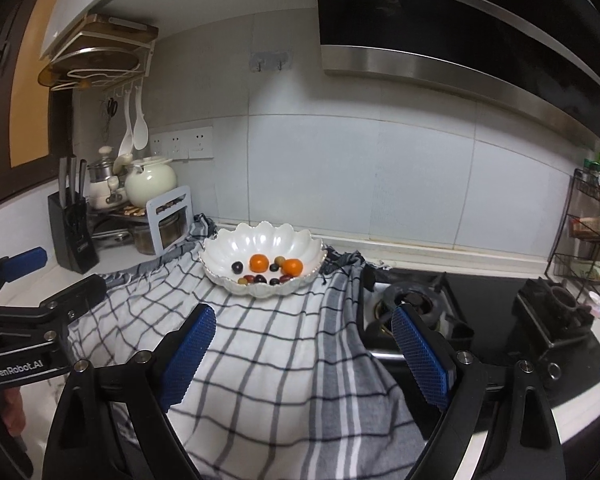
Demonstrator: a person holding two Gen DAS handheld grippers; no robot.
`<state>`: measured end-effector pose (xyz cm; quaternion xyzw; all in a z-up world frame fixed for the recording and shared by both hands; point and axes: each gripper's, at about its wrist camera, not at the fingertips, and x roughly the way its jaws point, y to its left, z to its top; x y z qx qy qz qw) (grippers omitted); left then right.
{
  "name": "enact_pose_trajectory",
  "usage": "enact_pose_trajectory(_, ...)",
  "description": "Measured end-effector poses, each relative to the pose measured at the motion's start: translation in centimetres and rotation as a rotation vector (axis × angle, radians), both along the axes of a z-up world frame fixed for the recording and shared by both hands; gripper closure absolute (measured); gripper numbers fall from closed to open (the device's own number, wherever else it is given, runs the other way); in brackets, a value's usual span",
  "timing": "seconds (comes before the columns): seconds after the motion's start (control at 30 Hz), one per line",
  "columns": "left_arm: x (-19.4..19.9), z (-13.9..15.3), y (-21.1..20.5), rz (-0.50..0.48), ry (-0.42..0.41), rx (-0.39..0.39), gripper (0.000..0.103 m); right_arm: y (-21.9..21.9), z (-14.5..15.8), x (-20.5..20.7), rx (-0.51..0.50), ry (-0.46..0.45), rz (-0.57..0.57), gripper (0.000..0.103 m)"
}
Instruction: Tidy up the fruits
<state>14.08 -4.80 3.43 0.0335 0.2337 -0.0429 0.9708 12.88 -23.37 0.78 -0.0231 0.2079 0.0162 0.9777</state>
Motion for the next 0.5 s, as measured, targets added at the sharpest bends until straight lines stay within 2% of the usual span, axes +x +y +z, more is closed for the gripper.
enact_pose_trajectory(0.17, -2.4, -0.1, -0.7, -0.018, -0.002, 0.021, 0.0, -0.6, -0.2, -2.6, 0.006, 0.009, -0.008, 0.012)
enact_pose_trajectory(0.5, -6.1, -0.3, -1.1, -0.037, -0.001, -0.001, 0.0, -1.5, -0.5, -6.2, 0.023, 0.018, -0.015, 0.012)
